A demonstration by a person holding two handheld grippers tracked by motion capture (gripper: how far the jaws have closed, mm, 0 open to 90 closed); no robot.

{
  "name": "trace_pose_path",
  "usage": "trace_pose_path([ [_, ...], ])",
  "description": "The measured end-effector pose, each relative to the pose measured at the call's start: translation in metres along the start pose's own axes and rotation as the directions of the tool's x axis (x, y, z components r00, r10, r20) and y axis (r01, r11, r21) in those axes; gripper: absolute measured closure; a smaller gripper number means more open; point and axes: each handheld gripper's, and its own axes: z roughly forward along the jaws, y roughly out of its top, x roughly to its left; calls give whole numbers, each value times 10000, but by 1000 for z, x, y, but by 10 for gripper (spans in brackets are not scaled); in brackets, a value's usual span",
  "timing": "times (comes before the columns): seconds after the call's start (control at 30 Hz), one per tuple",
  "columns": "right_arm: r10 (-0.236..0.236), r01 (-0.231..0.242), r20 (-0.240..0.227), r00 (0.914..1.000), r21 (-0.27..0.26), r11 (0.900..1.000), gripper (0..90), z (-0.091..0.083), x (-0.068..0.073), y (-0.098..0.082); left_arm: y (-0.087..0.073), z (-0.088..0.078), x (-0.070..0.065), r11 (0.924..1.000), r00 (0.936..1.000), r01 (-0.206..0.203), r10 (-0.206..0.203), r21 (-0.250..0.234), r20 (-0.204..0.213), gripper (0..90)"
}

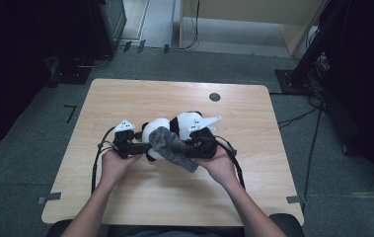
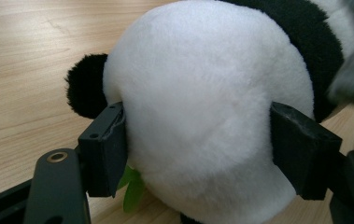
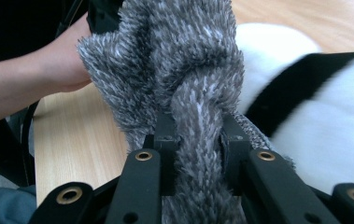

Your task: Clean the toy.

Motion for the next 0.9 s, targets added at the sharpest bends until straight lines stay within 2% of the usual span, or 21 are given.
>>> trace_pose_path([
  [0.2, 231, -224, -423, 9988, 167, 9996, 749, 28, 1, -5, 0, 0, 0, 10000, 10000, 43, -43, -42, -3, 273],
  [0.33, -241, 247, -138, 9996, 397, 9989, 746, 46, 2, -7, -1, 0, 0, 10000, 10000, 4, -4, -57, -49, 279],
  [0.43, -565, 560, 102, 9983, 470, 9973, 745, 51, -1, -10, -1, 0, -1, 10000, 10000, 13, -13, -68, -72, 281],
  [0.53, -363, 359, 106, 9993, 403, 9985, 748, 48, -7, -12, -1, 0, -1, 10000, 10000, 23, -23, -60, -64, 280],
  [0.6, -539, 524, 355, 9979, 408, 9978, 747, 41, -7, -13, -1, 0, -1, 10000, 10000, 5, -6, -65, -64, 280],
  [0.7, -533, 519, 487, 9974, 295, 9982, 743, 31, -9, -15, -1, 0, -1, 10000, 10000, -14, 13, -64, -61, 279],
  [0.9, -268, 271, 1005, 9946, -22, 9996, 736, 1, -20, -21, -1, 0, -1, 10000, 10000, -54, 54, -41, -57, 279],
])
